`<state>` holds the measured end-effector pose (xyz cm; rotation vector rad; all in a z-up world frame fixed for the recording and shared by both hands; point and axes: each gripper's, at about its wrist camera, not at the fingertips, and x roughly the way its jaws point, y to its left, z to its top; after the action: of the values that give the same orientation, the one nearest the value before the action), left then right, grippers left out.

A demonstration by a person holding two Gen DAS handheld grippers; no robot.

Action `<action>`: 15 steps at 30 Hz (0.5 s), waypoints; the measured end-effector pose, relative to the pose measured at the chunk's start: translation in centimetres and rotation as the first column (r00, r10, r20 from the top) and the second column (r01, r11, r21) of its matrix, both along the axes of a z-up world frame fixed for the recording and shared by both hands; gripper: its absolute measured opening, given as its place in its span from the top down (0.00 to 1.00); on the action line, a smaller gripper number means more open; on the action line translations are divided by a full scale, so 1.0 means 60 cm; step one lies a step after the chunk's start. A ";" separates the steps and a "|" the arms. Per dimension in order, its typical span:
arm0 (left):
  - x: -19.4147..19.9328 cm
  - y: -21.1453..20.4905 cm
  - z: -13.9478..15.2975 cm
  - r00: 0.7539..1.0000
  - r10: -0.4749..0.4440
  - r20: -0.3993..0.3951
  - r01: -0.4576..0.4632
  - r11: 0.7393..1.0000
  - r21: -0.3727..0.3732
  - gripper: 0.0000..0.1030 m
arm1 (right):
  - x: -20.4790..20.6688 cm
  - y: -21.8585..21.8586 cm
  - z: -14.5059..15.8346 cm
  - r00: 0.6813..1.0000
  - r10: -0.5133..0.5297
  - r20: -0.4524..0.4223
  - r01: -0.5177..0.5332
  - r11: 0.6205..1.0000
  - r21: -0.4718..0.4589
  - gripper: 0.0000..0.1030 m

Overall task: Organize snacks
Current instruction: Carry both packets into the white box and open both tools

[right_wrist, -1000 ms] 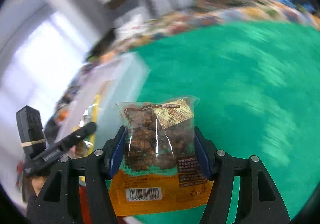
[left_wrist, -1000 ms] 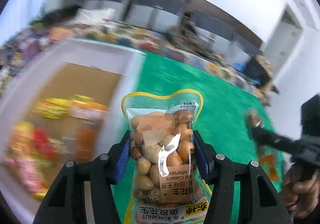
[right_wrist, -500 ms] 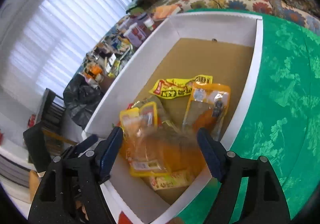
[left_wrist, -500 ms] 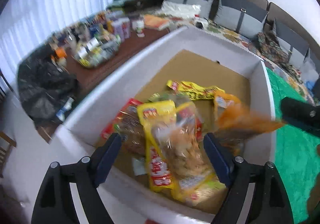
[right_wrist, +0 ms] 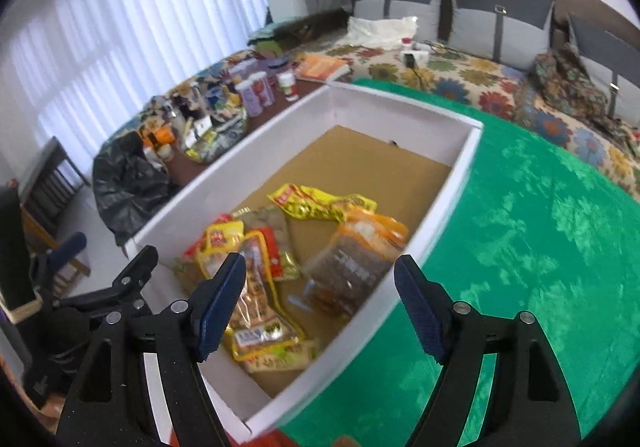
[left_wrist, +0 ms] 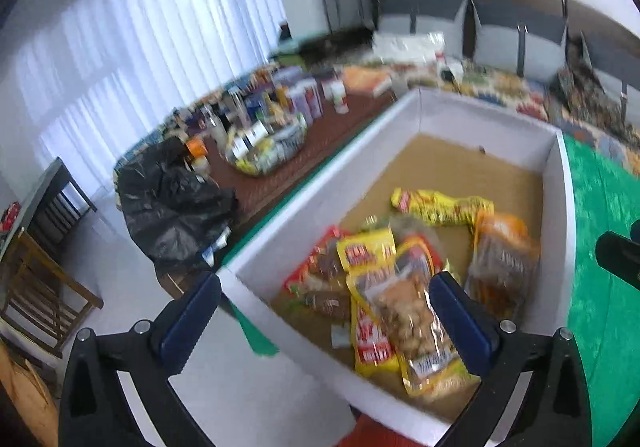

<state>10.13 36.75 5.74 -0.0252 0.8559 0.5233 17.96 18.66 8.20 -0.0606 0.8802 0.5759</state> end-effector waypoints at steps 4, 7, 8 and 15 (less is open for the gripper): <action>-0.002 0.001 -0.003 1.000 -0.005 0.010 0.006 0.998 -0.060 0.00 | -0.012 -0.005 -0.007 1.000 -0.012 -0.005 0.012 0.999 -0.050 0.22; -0.002 -0.002 0.002 0.999 -0.035 0.019 0.037 0.994 -0.099 0.00 | -0.014 -0.002 -0.008 1.000 -0.014 -0.009 0.013 0.996 -0.084 0.22; -0.002 -0.003 0.004 0.999 -0.036 0.022 0.038 0.995 -0.094 0.00 | -0.015 0.000 -0.009 1.000 -0.013 -0.008 0.013 0.996 -0.090 0.22; 0.000 -0.006 0.012 0.999 -0.029 0.027 0.031 0.996 -0.082 0.00 | -0.022 0.009 -0.006 1.000 0.003 -0.005 -0.004 0.995 -0.098 0.23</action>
<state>10.12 36.38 6.47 -0.0941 0.8509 0.4586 16.62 19.19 7.82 -0.1502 0.9130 0.5359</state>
